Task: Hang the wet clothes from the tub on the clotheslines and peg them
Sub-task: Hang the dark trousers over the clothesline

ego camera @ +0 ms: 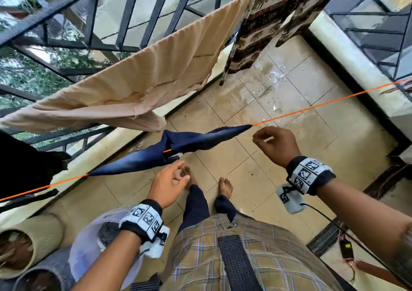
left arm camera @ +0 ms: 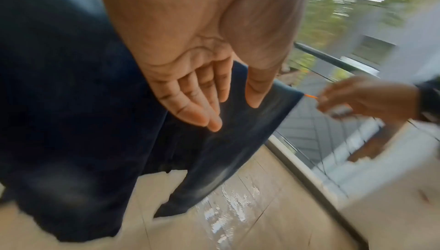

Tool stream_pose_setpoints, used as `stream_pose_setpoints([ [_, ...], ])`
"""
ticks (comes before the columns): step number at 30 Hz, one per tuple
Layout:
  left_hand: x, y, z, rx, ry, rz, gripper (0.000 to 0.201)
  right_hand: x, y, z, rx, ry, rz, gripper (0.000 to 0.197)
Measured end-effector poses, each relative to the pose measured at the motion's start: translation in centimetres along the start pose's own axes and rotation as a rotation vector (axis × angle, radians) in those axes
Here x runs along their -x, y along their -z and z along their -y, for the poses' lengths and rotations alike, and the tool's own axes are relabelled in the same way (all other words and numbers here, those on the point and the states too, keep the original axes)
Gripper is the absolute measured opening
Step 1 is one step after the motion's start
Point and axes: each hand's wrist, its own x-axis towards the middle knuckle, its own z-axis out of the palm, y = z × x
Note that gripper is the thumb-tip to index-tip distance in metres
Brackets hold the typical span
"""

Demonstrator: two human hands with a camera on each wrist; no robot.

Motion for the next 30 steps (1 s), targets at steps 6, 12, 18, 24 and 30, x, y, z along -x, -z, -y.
stream_pose_setpoints([
  [6, -3.8, -3.2, 0.9, 0.361, 0.244, 0.012, 0.078, -0.8, -3.2, -1.3, -0.274, -0.389, 0.196, 0.047],
  [12, -5.8, -4.2, 1.1, 0.483, 0.301, -0.212, 0.036, -2.3, -6.1, -1.7, -0.302, -0.366, 0.111, 0.013],
  [18, -2.8, -4.7, -1.5, 0.499, 0.282, -0.225, 0.033, -1.1, -4.7, -1.9, -0.313, -0.313, 0.223, 0.018],
  [24, 0.6, 0.8, -7.4, 0.716, 0.183, -0.22, 0.018, 2.0, 0.6, 1.8, -0.601, -0.287, 0.259, 0.021],
  [30, -2.4, 4.9, -10.5, 0.779, 0.224, -0.179, 0.01, -2.0, 3.0, 6.0, -0.733, -0.277, 0.168, 0.016],
])
